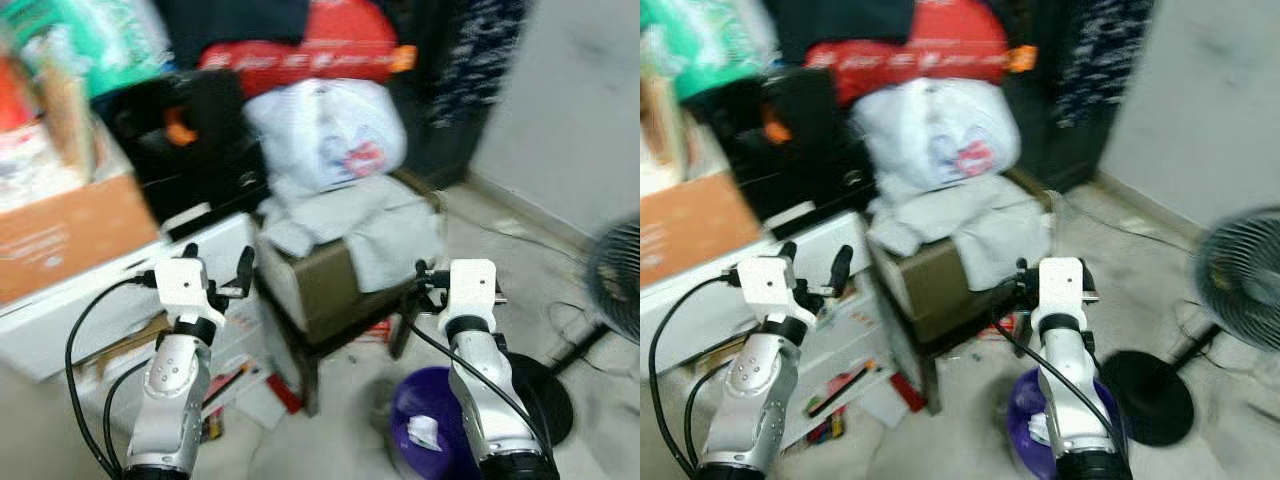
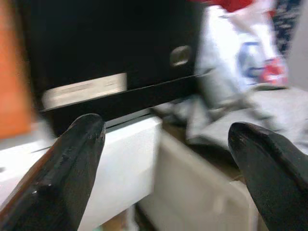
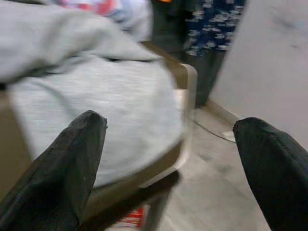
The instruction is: Clean up the room
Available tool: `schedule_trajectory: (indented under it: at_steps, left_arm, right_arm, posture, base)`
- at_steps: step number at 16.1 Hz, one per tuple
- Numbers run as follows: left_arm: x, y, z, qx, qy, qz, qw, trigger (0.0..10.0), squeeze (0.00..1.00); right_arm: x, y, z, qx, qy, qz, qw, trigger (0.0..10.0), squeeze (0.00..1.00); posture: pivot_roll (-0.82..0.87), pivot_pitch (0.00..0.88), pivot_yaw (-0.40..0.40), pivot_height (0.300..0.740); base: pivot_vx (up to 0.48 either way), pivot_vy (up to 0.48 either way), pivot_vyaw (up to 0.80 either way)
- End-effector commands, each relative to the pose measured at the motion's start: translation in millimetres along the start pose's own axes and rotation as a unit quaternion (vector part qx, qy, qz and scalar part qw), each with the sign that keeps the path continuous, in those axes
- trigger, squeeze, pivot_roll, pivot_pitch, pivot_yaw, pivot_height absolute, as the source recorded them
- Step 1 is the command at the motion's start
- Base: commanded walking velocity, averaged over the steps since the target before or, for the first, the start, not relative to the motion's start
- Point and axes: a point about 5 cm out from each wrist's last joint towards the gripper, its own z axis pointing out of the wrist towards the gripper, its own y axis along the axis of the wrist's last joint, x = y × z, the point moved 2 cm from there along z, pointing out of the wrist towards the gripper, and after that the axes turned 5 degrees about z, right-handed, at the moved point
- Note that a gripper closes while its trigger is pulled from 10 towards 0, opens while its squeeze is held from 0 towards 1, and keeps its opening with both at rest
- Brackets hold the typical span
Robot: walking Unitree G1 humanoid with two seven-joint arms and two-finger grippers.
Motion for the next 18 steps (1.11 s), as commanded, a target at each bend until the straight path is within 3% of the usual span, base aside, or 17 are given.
schedule_trajectory:
  at_steps: [1, 5, 11, 18]
  left_arm:
    - [1.2, 2, 1.8, 0.001, 0.001, 0.002, 1.000, 10.0, 0.00]
    - [8.8, 14, 8.6, -0.015, 0.014, 0.000, 1.000, 10.0, 0.00]
    - [18.6, 19, 3.4, -0.017, 0.026, 0.005, 1.000, 10.0, 0.00]
    - [10.0, 16, 2.3, -0.012, 0.023, 0.002, 1.000, 10.0, 0.00]
  right_arm:
    - [1.9, 8, 3.6, -0.013, 0.008, -0.002, 1.000, 10.0, 0.00]
    - [-1.1, 12, 8.9, -0.016, 0.004, -0.002, 1.000, 10.0, 0.00]
    - [1.7, 7, 12.2, 0.002, -0.005, 0.021, 1.000, 10.0, 0.00]
    - [-4.0, 3, 9.3, 0.002, -0.004, 0.017, 1.000, 10.0, 0.00]
  posture:
    - [0.01, 0.040, 0.026, 0.740]
    - [0.01, 0.048, 0.025, 0.740]
    - [0.04, 0.052, 0.028, 0.740]
    - [0.03, 0.033, 0.001, 0.740]
  base:
    - [0.000, 0.000, 0.80]
    - [0.000, 0.000, 0.33]
    - [0.000, 0.000, 0.00]
    - [0.000, 0.000, 0.54]
